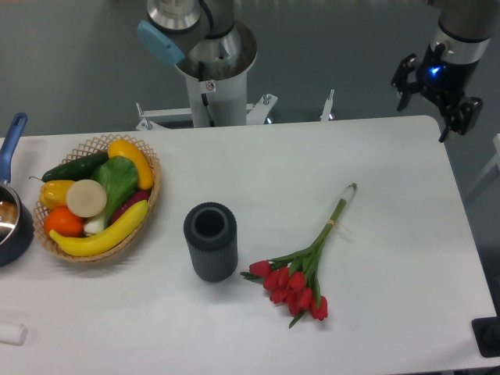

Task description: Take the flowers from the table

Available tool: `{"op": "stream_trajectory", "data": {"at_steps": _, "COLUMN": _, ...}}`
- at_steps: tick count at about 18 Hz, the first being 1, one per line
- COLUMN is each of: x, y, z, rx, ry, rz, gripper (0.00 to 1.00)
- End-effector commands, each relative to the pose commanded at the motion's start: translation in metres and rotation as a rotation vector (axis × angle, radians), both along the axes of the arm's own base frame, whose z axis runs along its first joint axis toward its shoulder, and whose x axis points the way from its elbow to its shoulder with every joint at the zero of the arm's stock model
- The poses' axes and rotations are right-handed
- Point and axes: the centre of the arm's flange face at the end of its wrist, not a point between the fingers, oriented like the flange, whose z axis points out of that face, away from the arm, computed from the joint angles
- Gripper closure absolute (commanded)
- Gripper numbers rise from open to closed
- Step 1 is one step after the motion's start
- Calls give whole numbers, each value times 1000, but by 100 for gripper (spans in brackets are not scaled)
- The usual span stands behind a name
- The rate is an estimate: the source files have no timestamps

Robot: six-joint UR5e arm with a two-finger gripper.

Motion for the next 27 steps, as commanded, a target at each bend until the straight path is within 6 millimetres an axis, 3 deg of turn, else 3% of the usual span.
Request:
{"op": "stream_trajectory", "data": {"at_steps": 7, "x": 1, "y": 1, "z": 1, "rx": 9, "ry": -2, "rz": 21, "gripper": 0}}
{"op": "stream_trajectory", "data": {"at_steps": 15, "x": 4, "y": 9, "z": -9, "rx": 68, "ry": -49, "rz": 159, "gripper": 0}}
{"op": "stream_trajectory", "data": {"at_steps": 21, "x": 13, "y": 22, "z": -30, "rx": 64, "ry": -72, "rz": 209, "gripper": 0}}
{"op": "stream_trajectory", "data": {"at_steps": 27, "x": 23, "y": 56, "z": -68, "rx": 103, "ry": -4, "rz": 289, "gripper": 0}}
